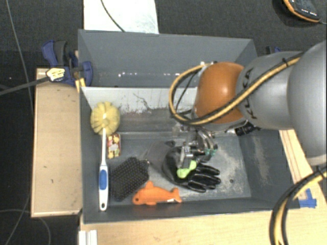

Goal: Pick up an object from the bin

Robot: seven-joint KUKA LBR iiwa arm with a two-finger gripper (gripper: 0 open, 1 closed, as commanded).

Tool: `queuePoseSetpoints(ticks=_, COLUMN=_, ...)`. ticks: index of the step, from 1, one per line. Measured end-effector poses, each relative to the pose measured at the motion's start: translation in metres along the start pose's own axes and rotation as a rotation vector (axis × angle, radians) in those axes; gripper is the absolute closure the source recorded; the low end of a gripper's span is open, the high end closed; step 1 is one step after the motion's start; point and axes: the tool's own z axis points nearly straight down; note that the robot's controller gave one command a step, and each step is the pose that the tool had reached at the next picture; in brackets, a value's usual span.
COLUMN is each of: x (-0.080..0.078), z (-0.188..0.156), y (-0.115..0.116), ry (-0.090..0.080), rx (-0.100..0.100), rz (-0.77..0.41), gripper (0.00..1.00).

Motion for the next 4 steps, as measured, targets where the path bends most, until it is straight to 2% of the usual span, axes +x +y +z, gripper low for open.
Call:
queuePoseSetpoints(ticks=1, x=0.026, z=0.006, y=-0.071, ry=0.005, rx=0.0, rz=-0.336, gripper=0.0)
queuePoseSetpoints(ticks=2, x=0.01, z=0.026, y=-0.034, ry=-0.004, rx=-0.001, rz=0.228, gripper=1.0)
queuePoseSetpoints(ticks=4, x=0.009, z=0.025, y=-0.036, ry=-0.004, rx=-0.002, rz=0.226, gripper=1.0)
